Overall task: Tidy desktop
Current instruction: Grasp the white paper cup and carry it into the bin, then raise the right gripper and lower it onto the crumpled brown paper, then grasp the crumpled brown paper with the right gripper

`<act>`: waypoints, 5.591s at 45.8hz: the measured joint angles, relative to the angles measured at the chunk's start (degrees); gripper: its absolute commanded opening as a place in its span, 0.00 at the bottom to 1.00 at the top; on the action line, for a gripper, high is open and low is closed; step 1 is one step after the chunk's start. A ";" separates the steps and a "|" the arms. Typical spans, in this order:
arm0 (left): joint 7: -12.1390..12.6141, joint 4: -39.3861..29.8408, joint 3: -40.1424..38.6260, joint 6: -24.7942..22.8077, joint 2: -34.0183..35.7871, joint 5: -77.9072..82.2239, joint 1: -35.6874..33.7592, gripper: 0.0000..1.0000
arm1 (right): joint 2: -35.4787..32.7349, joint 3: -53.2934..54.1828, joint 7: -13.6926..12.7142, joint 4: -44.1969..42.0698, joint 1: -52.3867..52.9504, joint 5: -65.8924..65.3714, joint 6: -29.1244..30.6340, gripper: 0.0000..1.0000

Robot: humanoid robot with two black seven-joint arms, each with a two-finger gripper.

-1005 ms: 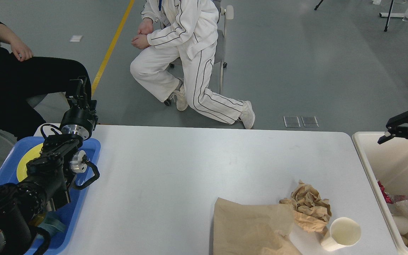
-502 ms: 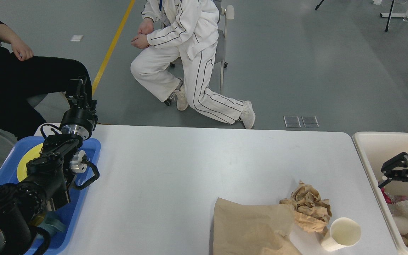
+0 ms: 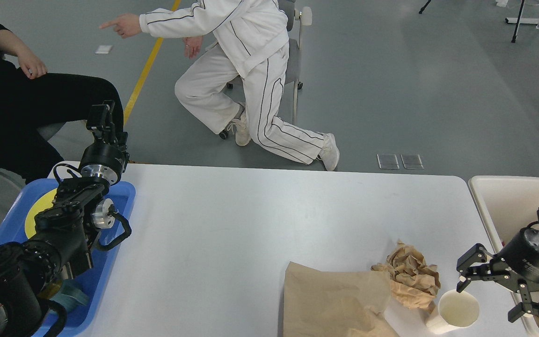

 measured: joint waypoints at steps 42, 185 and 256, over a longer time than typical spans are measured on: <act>0.00 0.00 0.00 0.00 0.00 0.02 0.00 0.97 | 0.02 2.53 0.00 1.57 -10.38 -2.33 -18.38 0.00; 0.00 0.00 0.00 -0.01 0.00 0.01 0.00 0.97 | 25.18 11.07 0.16 -29.11 15.31 -0.90 2.56 1.00; 0.00 0.00 0.00 0.02 0.00 0.01 0.00 0.97 | 18.33 4.80 -0.18 -16.75 -11.46 -0.76 -13.82 1.00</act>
